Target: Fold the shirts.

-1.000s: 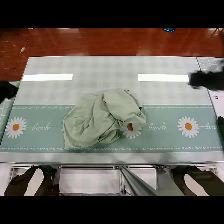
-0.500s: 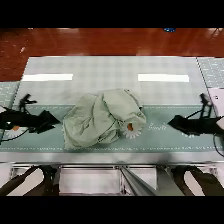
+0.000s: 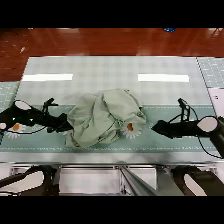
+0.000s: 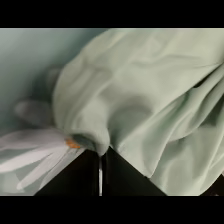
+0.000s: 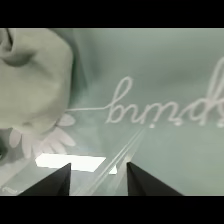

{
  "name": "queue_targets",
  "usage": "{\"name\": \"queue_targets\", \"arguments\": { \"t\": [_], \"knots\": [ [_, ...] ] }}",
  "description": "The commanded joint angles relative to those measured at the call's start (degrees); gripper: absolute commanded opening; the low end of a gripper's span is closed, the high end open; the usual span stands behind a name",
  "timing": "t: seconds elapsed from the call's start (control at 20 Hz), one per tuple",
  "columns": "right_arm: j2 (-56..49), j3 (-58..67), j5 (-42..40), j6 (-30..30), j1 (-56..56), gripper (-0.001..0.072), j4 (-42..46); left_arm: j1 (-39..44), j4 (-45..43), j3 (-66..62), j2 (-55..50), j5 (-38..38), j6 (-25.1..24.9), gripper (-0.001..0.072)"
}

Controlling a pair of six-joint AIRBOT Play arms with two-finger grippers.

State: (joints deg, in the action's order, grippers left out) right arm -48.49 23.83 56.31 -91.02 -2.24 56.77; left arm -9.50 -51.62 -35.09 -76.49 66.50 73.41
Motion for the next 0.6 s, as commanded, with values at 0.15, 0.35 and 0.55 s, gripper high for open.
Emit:
{"name": "queue_targets", "arguments": {
  "t": [0.15,0.35,0.55],
  "knots": [
    [-8.9,0.4,-10.2,3.2,-8.9,0.0405,-11.0,3.1,-0.2,-4.4,-1.0,-0.6,-0.7,0.0018],
    [-17.6,4.1,-15.2,8.7,-9.4,0.0405,-18.5,3.1,-0.2,-4.6,-1.0,-0.5,-0.7,0.0019],
    [-27.1,9.6,-14.5,18.1,-9.4,0.0177,-28.5,3.1,0.5,-4.7,-1.0,-2.0,-0.7,0.0018]
  ]
}}
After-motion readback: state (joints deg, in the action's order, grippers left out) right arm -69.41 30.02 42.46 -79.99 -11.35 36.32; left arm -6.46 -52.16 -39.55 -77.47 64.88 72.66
